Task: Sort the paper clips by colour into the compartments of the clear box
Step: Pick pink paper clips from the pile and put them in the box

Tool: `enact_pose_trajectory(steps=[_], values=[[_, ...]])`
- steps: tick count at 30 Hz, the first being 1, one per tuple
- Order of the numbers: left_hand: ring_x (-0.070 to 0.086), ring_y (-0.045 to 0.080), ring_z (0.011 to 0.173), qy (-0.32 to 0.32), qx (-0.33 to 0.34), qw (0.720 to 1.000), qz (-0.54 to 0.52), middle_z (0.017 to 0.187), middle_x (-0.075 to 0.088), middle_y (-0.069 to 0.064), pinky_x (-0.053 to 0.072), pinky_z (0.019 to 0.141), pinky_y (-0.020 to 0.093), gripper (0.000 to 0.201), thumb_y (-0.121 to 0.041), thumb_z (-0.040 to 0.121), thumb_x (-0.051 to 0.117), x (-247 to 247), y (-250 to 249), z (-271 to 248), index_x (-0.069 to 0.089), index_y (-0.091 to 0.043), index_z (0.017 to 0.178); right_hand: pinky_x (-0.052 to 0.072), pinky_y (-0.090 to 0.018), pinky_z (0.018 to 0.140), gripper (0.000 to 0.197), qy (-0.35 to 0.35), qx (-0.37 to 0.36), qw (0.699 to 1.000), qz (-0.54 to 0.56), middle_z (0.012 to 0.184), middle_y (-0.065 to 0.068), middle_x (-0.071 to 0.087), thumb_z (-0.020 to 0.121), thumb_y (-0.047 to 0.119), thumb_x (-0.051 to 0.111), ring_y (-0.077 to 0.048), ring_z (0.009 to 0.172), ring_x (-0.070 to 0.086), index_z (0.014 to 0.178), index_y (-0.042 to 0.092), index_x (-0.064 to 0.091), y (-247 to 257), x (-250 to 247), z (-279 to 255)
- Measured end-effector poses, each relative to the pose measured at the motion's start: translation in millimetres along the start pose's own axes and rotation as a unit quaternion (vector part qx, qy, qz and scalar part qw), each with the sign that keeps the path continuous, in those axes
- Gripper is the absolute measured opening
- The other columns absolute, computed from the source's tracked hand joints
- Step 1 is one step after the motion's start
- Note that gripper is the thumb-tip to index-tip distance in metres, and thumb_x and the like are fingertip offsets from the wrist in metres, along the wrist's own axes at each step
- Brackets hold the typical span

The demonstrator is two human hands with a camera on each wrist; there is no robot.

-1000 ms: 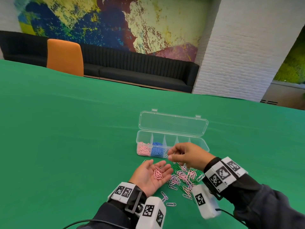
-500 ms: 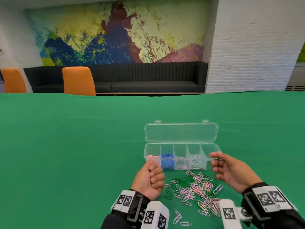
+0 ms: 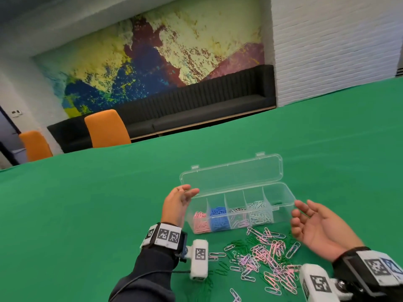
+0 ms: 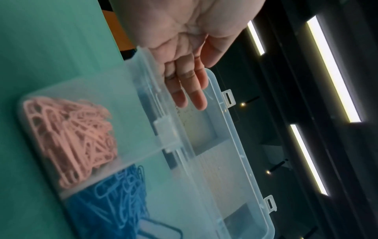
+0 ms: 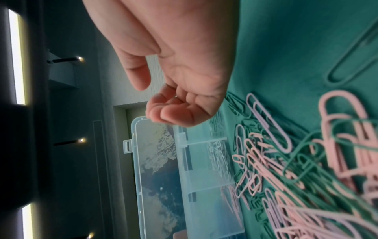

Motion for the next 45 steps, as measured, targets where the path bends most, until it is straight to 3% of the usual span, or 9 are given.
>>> enact_pose_trajectory(steps=[4, 12, 14, 19, 22, 26, 39, 41, 45], values=[[0.063, 0.028, 0.094, 0.003, -0.002, 0.999, -0.046, 0.094, 0.067, 0.015, 0.049, 0.092, 0.035, 0.023, -0.005, 0.099, 0.03, 1, -6, -3, 0.053, -0.002, 0.1, 0.044, -0.02, 0.037, 0.018, -0.038, 0.017, 0.999, -0.019, 0.058, -0.002, 0.055, 0.087, 0.028, 0.048, -0.012, 0.042, 0.052, 0.084, 0.013, 0.057, -2, -1, -3], [0.057, 0.012, 0.06, 0.172, 0.059, 0.98, 0.079, 0.074, 0.065, 0.002, 0.048, 0.054, 0.02, 0.02, 0.005, 0.095, 0.041, 41, -44, -46, 0.055, -0.009, 0.09, 0.043, -0.017, 0.04, 0.025, -0.092, 0.015, 0.996, -0.011, 0.061, -0.001, 0.053, 0.093, 0.025, 0.04, -0.011, 0.044, 0.051, 0.078, 0.014, 0.056, 6, -9, -5], [0.057, 0.007, 0.06, 0.296, 0.081, 0.927, 0.218, 0.074, 0.066, -0.005, 0.047, 0.055, 0.017, 0.02, 0.003, 0.093, 0.046, 67, -41, -74, 0.057, -0.012, 0.089, 0.043, -0.017, 0.04, 0.014, -0.082, 0.014, 0.997, -0.008, 0.062, -0.001, 0.052, 0.084, 0.022, 0.046, -0.012, 0.046, 0.05, 0.077, 0.014, 0.056, 10, -5, -7], [0.052, 0.002, 0.08, 0.492, 0.215, 0.667, 0.517, 0.101, 0.065, -0.003, 0.041, 0.074, 0.014, 0.015, -0.014, 0.09, 0.058, 117, 3, -130, 0.064, -0.013, 0.104, 0.044, -0.018, 0.042, 0.021, -0.077, -0.002, 0.997, 0.003, 0.062, -0.001, 0.054, 0.06, 0.022, 0.069, -0.013, 0.048, 0.052, 0.076, 0.014, 0.059, 20, -13, -8], [0.051, 0.014, 0.087, 0.493, 0.217, 0.607, 0.585, 0.107, 0.06, 0.008, 0.034, 0.074, 0.02, 0.022, -0.016, 0.088, 0.061, 132, 23, -136, 0.06, -0.008, 0.108, 0.042, -0.019, 0.044, 0.015, -0.12, 0.002, 0.993, -0.016, 0.065, -0.001, 0.051, 0.089, 0.02, 0.046, -0.012, 0.055, 0.047, 0.078, 0.015, 0.056, 20, -27, -5], [0.052, 0.022, 0.086, 0.483, 0.2, 0.582, 0.623, 0.1, 0.06, 0.011, 0.035, 0.071, 0.026, 0.014, -0.017, 0.088, 0.06, 142, 27, -135, 0.059, -0.007, 0.098, 0.041, -0.019, 0.043, 0.018, -0.14, 0.011, 0.99, -0.029, 0.07, -0.002, 0.049, 0.093, 0.017, 0.042, -0.014, 0.059, 0.044, 0.081, 0.014, 0.055, 17, -32, 0], [0.046, 0.008, 0.068, 0.466, 0.17, 0.62, 0.608, 0.078, 0.053, -0.006, 0.032, 0.058, 0.01, 0.008, -0.013, 0.089, 0.058, 130, 24, -131, 0.053, -0.017, 0.084, 0.042, -0.02, 0.043, 0.014, -0.108, 0.013, 0.993, -0.05, 0.07, -0.003, 0.05, 0.092, 0.015, 0.043, -0.015, 0.058, 0.047, 0.087, 0.014, 0.057, 13, -23, 0], [0.045, -0.001, 0.065, 0.44, 0.181, 0.661, 0.581, 0.076, 0.051, -0.011, 0.034, 0.059, 0.005, 0.004, -0.015, 0.089, 0.06, 133, 13, -127, 0.057, -0.015, 0.089, 0.046, -0.021, 0.043, 0.015, -0.096, 0.024, 0.993, -0.059, 0.071, -0.004, 0.051, 0.092, 0.015, 0.043, -0.016, 0.059, 0.049, 0.087, 0.012, 0.057, 10, -19, -1], [0.05, 0.0, 0.065, 0.311, 0.21, 0.822, 0.428, 0.077, 0.055, -0.011, 0.044, 0.062, 0.009, 0.011, -0.016, 0.087, 0.065, 145, -26, -114, 0.058, -0.013, 0.095, 0.054, -0.029, 0.05, 0.022, -0.066, 0.071, 0.992, -0.078, 0.077, -0.012, 0.056, 0.094, 0.022, 0.041, -0.025, 0.07, 0.056, 0.085, 0.009, 0.056, -1, -9, -3]])
Point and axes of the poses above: each hand's wrist, its own z-axis towards the middle knuckle, its own x-axis out of the palm, y = z × x, the point moved 5 cm from there along z, towards the middle knuckle
